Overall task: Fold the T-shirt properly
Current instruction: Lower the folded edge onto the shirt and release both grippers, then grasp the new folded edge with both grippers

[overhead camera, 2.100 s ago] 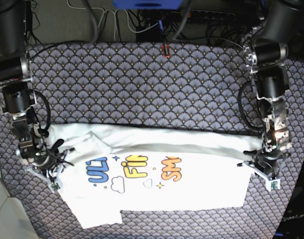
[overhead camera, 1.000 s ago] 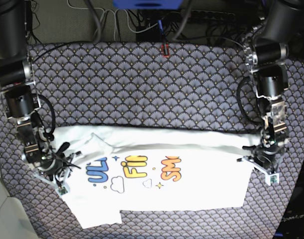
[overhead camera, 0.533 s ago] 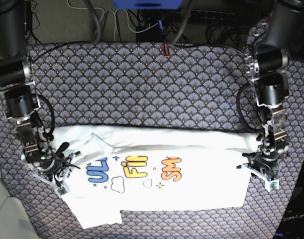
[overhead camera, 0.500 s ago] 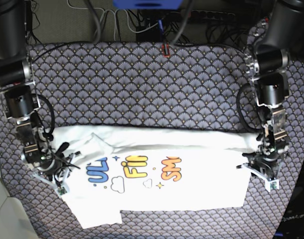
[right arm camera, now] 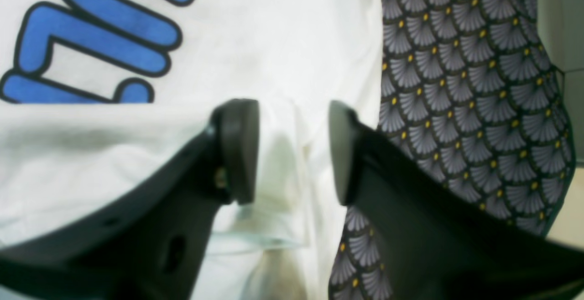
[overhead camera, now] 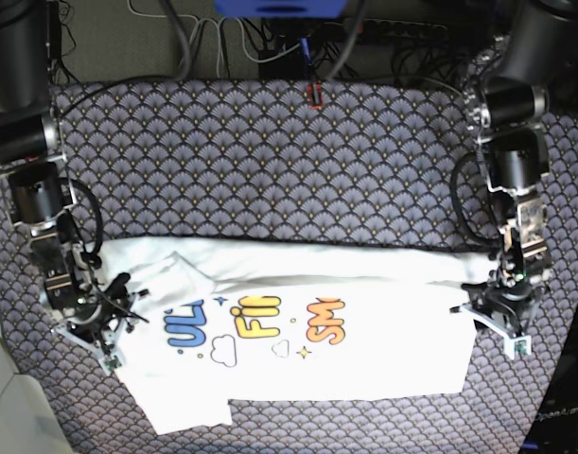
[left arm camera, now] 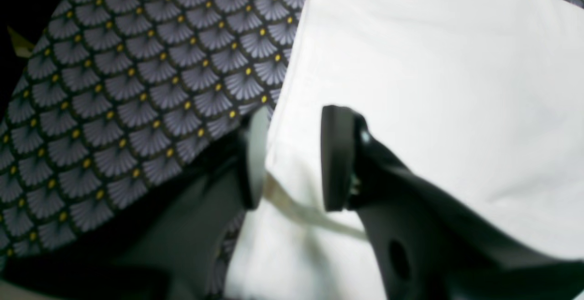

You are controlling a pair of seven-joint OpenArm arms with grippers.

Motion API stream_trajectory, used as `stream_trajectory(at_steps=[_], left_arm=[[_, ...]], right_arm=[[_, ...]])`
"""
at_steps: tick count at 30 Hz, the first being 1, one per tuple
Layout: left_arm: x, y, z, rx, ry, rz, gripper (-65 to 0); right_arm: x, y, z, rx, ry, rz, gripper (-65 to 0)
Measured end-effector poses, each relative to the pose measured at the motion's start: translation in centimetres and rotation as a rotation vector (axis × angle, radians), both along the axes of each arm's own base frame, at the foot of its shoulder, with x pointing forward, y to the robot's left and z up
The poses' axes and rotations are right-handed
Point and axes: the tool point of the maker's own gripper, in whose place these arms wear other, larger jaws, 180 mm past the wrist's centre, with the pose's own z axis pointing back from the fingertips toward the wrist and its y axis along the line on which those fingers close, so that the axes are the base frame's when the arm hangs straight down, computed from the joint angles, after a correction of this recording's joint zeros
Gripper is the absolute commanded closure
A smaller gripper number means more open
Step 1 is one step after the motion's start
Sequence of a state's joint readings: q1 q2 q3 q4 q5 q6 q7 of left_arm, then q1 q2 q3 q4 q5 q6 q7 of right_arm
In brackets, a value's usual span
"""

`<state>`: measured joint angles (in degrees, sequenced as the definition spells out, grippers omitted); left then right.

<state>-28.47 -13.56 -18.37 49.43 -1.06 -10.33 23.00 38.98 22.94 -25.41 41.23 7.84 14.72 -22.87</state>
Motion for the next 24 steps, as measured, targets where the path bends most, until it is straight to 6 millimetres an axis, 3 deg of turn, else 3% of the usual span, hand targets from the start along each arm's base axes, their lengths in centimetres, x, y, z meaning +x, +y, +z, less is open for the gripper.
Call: stream_trajectory(at_steps=[6, 11, 14, 20, 24], left_arm=[[-3.4, -0.2, 0.9, 0.069, -0.047, -0.024, -32.3], [-7.4, -0.3, -3.2, 0.074, 0.046, -0.029, -32.6], [-8.1, -0.3, -3.8, -0.011, 0.031, -0.002, -32.7], [-8.6, 1.6, -3.9, -0.054, 0.023, 0.070, -32.7], [-8.6, 0.9, -4.5, -0.071, 0.035, 0.060, -32.7]], right_arm=[[-0.6, -0.8, -0.5, -0.006, 0.024, -0.017, -34.8], [-3.3, -2.6, -1.5, 0.026, 0.027, -0.076, -34.8], [-4.5, -2.2, -1.0, 0.041, -0.015, -0.063, -34.8], [-7.7, -1.3, -1.4, 0.079, -0.043, -0.057, -34.8], [-9.0, -1.8, -0.7, 0.089, -0.075, -0.073, -34.9]])
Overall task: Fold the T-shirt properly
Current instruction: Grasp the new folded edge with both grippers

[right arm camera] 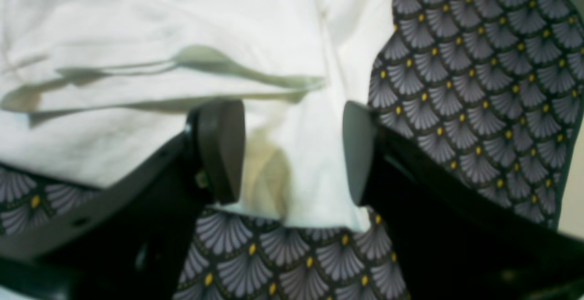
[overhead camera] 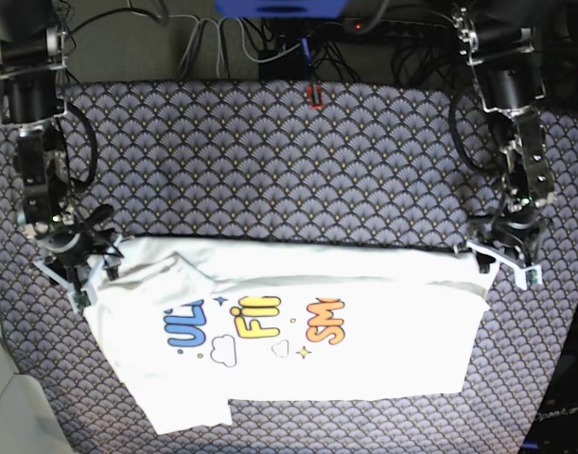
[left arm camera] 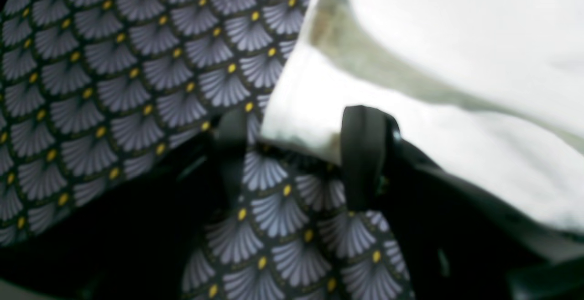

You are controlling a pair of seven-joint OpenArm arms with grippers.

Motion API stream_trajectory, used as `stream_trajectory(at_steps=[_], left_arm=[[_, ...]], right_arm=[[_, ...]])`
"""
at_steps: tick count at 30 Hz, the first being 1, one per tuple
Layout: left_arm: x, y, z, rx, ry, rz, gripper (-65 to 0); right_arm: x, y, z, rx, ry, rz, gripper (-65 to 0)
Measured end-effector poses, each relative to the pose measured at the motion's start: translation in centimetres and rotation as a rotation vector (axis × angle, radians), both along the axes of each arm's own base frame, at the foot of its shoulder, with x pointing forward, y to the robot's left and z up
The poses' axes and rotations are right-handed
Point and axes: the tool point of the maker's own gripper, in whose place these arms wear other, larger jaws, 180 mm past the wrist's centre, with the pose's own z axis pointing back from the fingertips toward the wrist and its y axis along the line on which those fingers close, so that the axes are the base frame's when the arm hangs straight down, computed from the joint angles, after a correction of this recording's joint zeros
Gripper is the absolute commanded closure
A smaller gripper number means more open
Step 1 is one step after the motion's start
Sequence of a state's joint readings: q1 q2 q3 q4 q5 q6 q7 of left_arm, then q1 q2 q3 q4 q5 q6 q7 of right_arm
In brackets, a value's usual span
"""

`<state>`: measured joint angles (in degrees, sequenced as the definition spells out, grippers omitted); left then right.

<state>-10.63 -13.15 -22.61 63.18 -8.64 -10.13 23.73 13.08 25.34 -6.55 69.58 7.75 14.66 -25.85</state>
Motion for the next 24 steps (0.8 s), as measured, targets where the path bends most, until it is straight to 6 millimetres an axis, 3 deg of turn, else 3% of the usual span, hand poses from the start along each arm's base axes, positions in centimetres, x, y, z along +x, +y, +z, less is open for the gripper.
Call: stream_trajectory(at_steps=[8, 16, 19, 22, 24], left_arm=[[0.6, 0.4, -1.5, -0.025, -0.013, 0.032, -32.7], [0.6, 0.6, -2.8, -0.039, -0.011, 0.051, -31.9], [1.1, 0.5, -2.9, -0.051, -0.014, 0.050, -21.5], [1.1, 0.4, -3.0, -0.059, -0.013, 0.047, -2.2], [1.2, 0.2, -3.0, -0.062, -0.015, 0.045, 0.0]], right_arm=[[-2.7, -1.1, 0.3, -0.021, -0.010, -0.004, -34.8], [-4.5, -4.3, 2.5, -0.036, -0.066, -0.081, -35.0], [-4.9, -4.4, 2.0, -0.036, -0.050, -0.085, -35.0], [-4.9, -4.4, 2.0, -0.037, -0.050, -0.085, -35.0], [-5.1, -4.4, 1.9, -0.035, -0.050, -0.082, -35.1]])
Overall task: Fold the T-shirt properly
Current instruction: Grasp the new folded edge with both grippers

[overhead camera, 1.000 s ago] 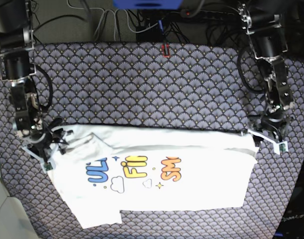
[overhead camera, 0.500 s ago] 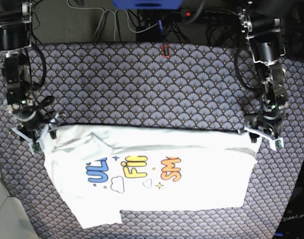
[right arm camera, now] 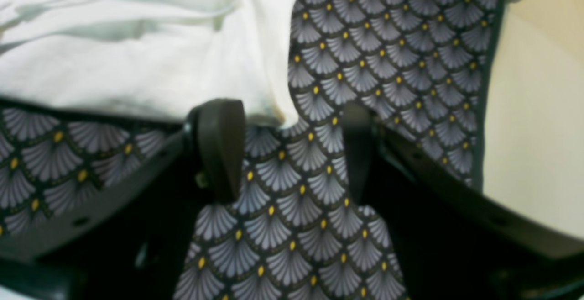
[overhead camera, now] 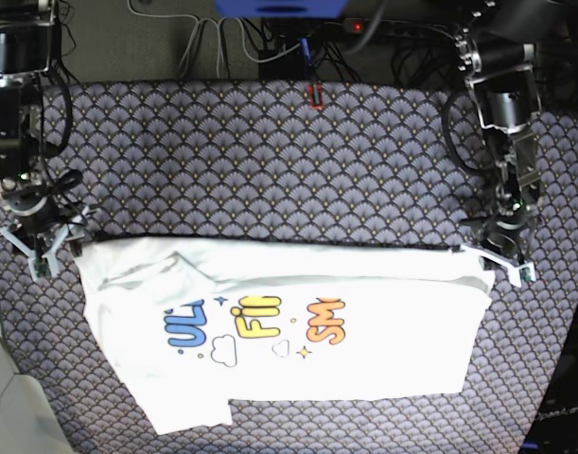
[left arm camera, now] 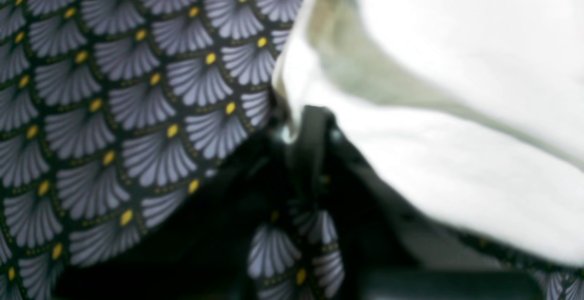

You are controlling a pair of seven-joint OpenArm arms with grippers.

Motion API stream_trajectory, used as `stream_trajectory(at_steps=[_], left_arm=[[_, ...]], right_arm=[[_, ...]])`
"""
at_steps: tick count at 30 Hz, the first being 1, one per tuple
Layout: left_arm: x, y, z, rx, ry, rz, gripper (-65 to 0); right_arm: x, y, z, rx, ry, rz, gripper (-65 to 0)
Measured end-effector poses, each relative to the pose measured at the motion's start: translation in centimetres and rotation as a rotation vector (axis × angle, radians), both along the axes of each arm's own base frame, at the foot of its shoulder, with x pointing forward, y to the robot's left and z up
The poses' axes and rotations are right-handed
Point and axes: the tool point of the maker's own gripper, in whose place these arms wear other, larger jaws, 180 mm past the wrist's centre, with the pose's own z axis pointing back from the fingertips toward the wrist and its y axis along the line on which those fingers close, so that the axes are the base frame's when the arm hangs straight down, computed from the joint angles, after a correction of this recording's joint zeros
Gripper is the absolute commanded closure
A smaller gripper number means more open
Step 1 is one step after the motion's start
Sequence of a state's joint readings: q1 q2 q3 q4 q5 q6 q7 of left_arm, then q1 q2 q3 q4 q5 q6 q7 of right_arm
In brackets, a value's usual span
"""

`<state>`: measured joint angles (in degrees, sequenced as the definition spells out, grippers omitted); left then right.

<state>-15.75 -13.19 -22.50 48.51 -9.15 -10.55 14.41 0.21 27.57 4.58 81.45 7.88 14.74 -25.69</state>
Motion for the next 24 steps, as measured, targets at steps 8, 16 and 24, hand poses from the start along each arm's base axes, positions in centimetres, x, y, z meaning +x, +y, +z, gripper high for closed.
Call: stream_trajectory(at_steps=[8, 16, 24], left_arm=[[0.0, 0.1, 0.0, 0.002, 0.001, 0.000, -0.4], [0.0, 0.1, 0.0, 0.000, 0.001, 0.001, -0.4], [-0.1, 0.2, 0.0, 0.002, 0.002, 0.000, -0.4]], right_arm=[[-0.4, 0.6, -0.9, 0.011, 0.031, 0.036, -35.1], [1.7, 0.7, -2.3, 0.043, 0.061, 0.019, -35.1], [2.6, 0.8, -4.4, 0.060, 0.124, 0.016, -26.7]])
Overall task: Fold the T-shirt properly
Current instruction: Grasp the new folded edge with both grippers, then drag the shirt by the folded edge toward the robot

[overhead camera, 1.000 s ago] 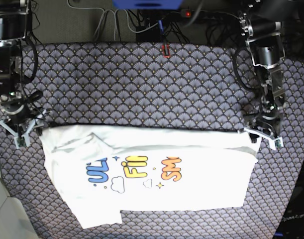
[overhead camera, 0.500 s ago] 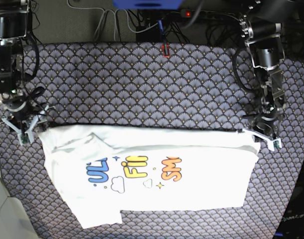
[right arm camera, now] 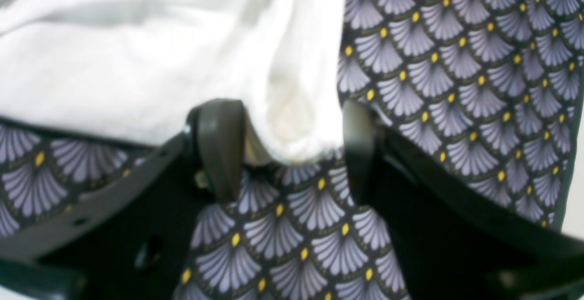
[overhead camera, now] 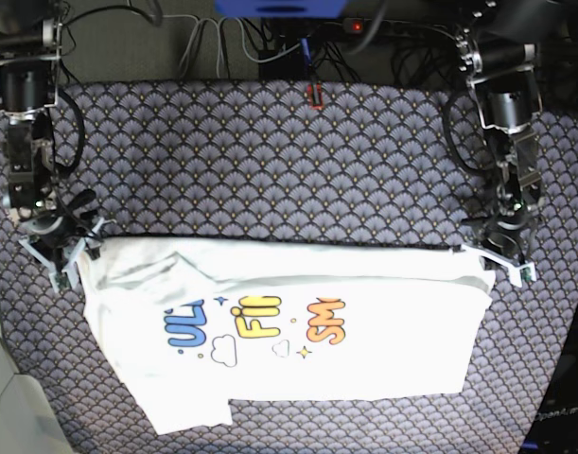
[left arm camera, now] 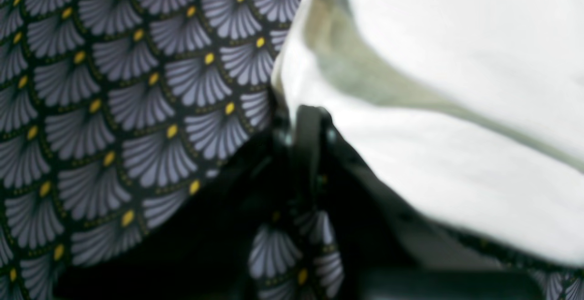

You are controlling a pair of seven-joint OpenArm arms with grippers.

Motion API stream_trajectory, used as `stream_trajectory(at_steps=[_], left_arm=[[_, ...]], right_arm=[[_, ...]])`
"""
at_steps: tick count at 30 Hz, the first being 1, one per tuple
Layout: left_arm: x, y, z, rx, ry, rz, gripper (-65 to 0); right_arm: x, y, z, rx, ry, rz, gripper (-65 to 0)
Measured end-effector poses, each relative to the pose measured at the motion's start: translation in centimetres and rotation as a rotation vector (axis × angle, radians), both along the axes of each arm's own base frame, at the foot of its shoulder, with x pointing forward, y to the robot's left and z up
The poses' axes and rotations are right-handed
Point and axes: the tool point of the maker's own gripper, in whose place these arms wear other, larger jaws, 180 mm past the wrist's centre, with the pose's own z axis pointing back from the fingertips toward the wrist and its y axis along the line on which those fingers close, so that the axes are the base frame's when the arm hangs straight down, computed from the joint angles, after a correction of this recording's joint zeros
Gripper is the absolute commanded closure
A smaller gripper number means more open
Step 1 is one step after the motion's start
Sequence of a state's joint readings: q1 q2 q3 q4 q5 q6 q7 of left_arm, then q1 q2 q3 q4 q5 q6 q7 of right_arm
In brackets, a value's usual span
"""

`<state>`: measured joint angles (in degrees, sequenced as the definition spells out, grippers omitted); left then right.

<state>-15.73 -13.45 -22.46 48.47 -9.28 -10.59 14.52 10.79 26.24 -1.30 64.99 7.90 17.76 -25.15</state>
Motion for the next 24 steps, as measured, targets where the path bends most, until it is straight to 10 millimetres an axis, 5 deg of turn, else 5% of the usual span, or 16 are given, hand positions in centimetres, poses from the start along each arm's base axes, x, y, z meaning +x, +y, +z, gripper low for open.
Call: stream_trajectory(at_steps=[5, 13, 20, 24], left_arm=[[-0.1, 0.0, 0.0, 0.002, 0.003, -0.002, -0.4], [-1.0, 0.5, 0.0, 0.023, 0.010, -0.010, -0.4], [-4.2, 0.3, 0.6, 0.067, 0.093, -0.049, -0.4], [-6.6, -0.1, 0.7, 0.093, 0.133, -0.076, -0.4]], right_arm=[[-0.3, -0.1, -0.3, -0.003, 0.011, -0.002, 0.0], [-1.4, -0.5, 1.0, -0.045, -0.018, 0.033, 0.0], [-5.9, 1.5, 1.0, -0.072, -0.003, 0.122, 0.0], [-8.2, 0.6, 1.4, -0.081, -0.005, 0.099, 0.0]])
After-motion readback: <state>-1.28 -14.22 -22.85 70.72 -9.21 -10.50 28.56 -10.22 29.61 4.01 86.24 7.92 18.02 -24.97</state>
